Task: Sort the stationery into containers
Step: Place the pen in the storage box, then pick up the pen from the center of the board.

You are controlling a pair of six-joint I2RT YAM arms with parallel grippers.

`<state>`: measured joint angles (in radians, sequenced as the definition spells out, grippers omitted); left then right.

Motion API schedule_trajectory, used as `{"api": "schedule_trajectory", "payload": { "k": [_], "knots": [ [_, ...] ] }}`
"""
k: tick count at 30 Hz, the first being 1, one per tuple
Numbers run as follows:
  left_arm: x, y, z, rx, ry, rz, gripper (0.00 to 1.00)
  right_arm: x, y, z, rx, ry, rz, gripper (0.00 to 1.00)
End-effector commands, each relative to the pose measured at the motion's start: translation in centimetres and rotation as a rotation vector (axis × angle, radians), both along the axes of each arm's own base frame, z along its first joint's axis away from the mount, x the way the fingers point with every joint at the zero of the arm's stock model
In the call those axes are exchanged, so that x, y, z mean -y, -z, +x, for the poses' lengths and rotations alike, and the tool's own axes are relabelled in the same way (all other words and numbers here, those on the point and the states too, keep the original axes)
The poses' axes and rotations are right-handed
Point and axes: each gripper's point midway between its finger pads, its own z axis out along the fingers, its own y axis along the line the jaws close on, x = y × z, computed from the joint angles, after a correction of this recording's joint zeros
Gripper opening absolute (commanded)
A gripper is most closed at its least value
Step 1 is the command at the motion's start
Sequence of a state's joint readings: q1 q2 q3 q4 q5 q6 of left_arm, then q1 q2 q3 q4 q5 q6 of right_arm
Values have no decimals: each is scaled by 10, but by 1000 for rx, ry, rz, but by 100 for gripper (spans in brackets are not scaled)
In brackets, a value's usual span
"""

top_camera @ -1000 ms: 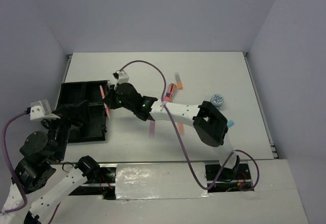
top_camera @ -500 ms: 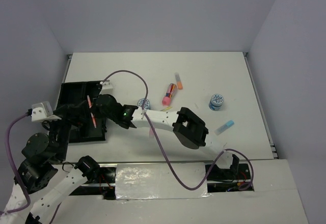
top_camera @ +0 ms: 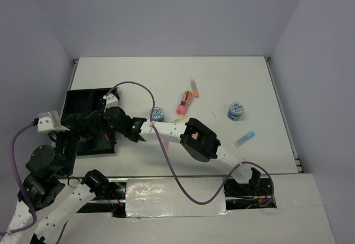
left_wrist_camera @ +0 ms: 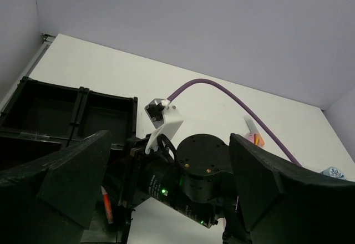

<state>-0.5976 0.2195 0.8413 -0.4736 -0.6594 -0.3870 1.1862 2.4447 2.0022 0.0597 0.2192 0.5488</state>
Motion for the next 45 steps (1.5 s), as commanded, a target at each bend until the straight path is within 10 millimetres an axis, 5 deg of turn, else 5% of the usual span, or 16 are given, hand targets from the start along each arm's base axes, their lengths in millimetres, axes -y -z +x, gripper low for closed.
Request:
{"api": "schedule_trajectory", "payload": {
  "k": [1, 5, 8, 14, 17, 20, 24, 29, 30, 35, 36, 39, 45],
  "knots": [
    [1, -12, 0, 48, 9, 5, 99, -6, -33, -3, 50, -44, 76, 36],
    [4, -11, 1, 41, 20, 17, 99, -9, -43, -11, 49, -84, 95, 57],
    [0, -10, 0, 39, 1, 10, 99, -9, -60, -14, 64, -96, 115, 60],
    [-11, -13, -7, 67, -35, -32, 99, 23, -107, -15, 99, -61, 189, 62],
    [-8, -12, -4, 55, -28, -17, 99, 55, -135, -14, 127, -12, 204, 65],
    [7, -9, 6, 20, 26, 30, 99, 105, -147, -6, 121, 78, 191, 69],
    [50, 1, 27, -60, 186, 130, 99, 210, -152, -3, 114, 207, 168, 78],
    [127, 33, 60, -252, 459, 189, 99, 347, -161, -12, 167, 405, 83, 85],
    [145, 51, 72, -327, 504, 207, 99, 378, -148, -9, 163, 450, 5, 88],
    [229, 77, 93, -407, 711, 354, 99, 482, -147, -29, 163, 561, -120, 91],
    [252, 102, 93, -467, 766, 416, 99, 496, -150, -30, 170, 595, -131, 93],
    [285, 116, 95, -456, 864, 521, 99, 520, -158, -42, 199, 634, -126, 98],
    [298, 156, 103, -517, 922, 658, 92, 530, -153, -52, 208, 624, -125, 100]
  ]
}}
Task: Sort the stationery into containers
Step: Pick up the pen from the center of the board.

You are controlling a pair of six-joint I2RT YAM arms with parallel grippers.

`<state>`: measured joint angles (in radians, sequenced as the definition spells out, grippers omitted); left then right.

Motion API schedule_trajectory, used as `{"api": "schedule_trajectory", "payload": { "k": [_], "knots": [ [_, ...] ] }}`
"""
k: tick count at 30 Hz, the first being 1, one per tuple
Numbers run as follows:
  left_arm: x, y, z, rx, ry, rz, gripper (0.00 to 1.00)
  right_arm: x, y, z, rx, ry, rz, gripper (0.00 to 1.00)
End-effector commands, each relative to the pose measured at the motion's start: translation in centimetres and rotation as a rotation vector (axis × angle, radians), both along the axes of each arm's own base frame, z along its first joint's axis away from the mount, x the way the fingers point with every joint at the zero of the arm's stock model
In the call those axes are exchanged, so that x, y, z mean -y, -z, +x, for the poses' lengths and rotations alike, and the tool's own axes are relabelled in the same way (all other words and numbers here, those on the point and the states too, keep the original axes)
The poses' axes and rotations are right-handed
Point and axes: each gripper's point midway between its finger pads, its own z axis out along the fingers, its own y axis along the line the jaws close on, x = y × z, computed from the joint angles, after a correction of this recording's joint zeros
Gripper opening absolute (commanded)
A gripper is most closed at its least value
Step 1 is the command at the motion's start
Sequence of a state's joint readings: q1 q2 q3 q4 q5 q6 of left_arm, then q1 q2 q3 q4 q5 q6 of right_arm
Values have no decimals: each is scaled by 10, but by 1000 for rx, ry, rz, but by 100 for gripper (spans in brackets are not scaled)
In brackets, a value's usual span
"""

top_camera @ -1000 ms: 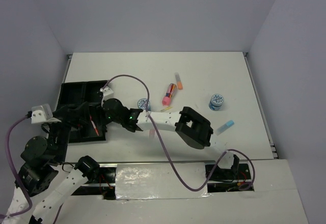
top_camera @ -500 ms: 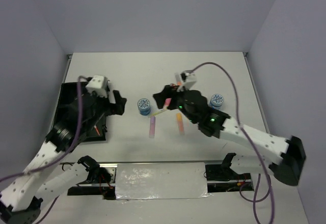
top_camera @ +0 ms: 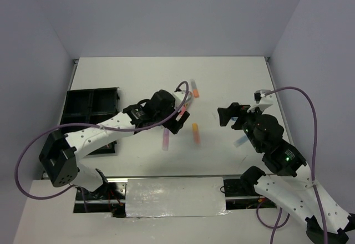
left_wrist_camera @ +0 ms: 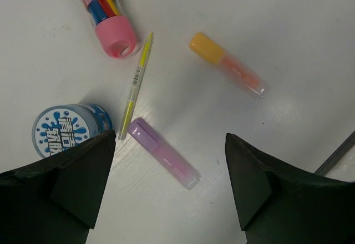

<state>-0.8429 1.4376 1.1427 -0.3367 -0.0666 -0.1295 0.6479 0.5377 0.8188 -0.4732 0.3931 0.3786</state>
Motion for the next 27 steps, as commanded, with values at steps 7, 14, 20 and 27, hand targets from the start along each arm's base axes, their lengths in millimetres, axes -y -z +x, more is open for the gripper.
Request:
{"api": "schedule_trajectory", "payload": {
  "k": [7, 14, 20, 27],
  "knots": [
    [13, 34, 28, 69, 156, 158, 86, -19, 43, -2, -82, -115, -59, 99],
    [6, 65, 55, 27, 127, 202, 80, -24, 48, -2, -90, -144, -74, 99],
    [0, 74, 73, 12, 122, 188, 78, -26, 43, -5, -72, -158, -46, 99],
    [4, 100, 74, -38, 150, 202, 72, -9, 29, -9, -15, -78, 10, 98]
  ]
}}
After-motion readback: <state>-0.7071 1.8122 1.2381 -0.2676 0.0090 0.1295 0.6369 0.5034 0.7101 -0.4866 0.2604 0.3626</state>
